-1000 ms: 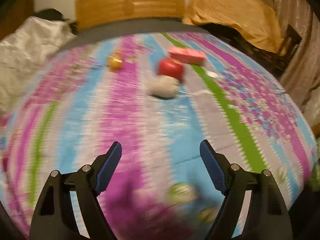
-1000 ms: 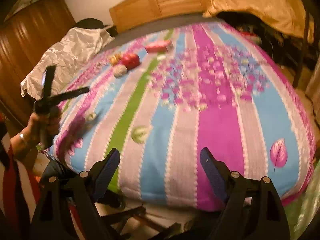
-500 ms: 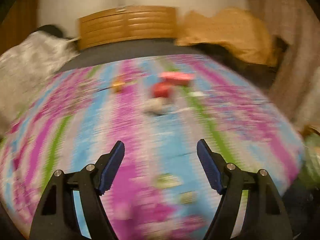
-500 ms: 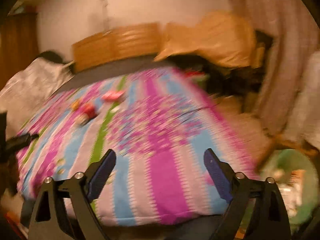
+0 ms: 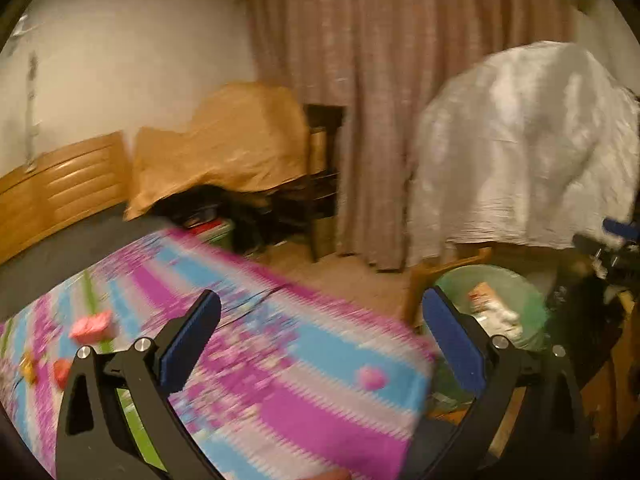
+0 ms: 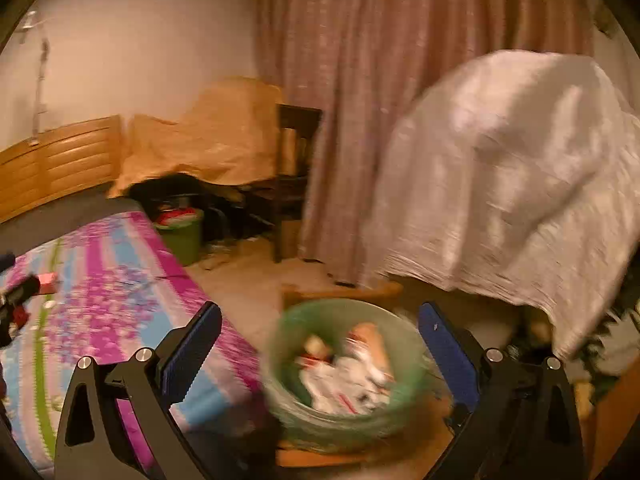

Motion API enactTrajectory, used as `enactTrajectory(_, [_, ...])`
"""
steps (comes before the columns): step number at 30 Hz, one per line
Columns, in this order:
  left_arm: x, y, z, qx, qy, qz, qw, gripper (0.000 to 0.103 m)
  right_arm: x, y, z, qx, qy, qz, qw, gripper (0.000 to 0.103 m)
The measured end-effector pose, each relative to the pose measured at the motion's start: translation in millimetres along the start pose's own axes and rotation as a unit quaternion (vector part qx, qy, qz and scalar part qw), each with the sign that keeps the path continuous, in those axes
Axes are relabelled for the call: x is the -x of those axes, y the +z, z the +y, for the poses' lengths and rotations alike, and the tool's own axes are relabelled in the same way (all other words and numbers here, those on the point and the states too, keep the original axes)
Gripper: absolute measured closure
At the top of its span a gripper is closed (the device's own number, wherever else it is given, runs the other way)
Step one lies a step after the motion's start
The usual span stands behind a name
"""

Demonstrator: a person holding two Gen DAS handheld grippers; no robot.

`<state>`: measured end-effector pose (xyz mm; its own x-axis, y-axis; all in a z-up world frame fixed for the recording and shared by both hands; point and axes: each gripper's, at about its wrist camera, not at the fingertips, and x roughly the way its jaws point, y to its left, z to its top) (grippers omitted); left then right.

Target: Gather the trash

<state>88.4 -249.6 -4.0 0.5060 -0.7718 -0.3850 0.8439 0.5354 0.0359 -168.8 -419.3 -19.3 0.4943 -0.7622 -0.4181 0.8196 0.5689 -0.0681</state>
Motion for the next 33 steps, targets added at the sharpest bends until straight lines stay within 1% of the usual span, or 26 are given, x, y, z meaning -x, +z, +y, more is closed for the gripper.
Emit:
enactTrajectory(2, [-10.6,6.7,-20.9,-0.003,-0.018,0.002,0.9998,0.006,-2.7,-10.0,-15.0,-0.010,0.000,0.008,1.000,0.005])
enactTrajectory(5, [-24.7,11.1,-52.4,-0.006,-0.034,0.006,0.9994,0.006,-1.0,-22.6,-31.1,0.003,-0.032,-0.015,0.999,0.005])
enactTrajectory(7, [-36.4,10.1,-71.9,-0.017,-0.042,0.020,0.9988,0.006,-2.7,-29.4,-39.7,0.008,-0.044,-0.023,0.999,0.005])
enactTrajectory(9, [-42.9,7.7,-87.3,-0.025,-0.047,0.030,0.9981,0.006,-7.0,-33.0,-48.6,-0.005,-0.047,-0.018,0.999,0.005])
enactTrajectory(12, [-47.2,6.8,-102.3,-0.040,-0.047,0.034,0.9975,0.006,-15.0,-37.5,-59.2,-0.024,-0.046,-0.013,0.999,0.005])
enactTrajectory(15, [-53.1,5.3,-115.0,-0.048,-0.052,0.042,0.9966,0.006,-19.7,-41.4,-67.3,-0.030,-0.055,-0.010,0.998,0.005])
enactTrajectory(17, [-53.7,4.3,-120.0,-0.055,-0.052,0.045,0.9961,0.006,-23.3,-39.8,-69.1,-0.033,-0.056,-0.008,0.998,0.005])
enactTrajectory(24, [-54.2,5.4,-130.6,-0.075,-0.053,0.049,0.9946,0.006,-25.9,-40.1,-76.1,-0.034,-0.080,-0.009,0.996,0.005])
enactTrajectory(27, [-55.1,5.5,-131.6,-0.069,-0.049,0.049,0.9952,0.006,-24.4,-39.3,-76.5,-0.036,-0.080,-0.011,0.996,0.005])
enactTrajectory(33, [-56.1,8.1,-131.2,-0.064,-0.058,0.057,0.9946,0.006,-22.3,-36.9,-77.7,-0.037,-0.080,-0.012,0.996,0.005])
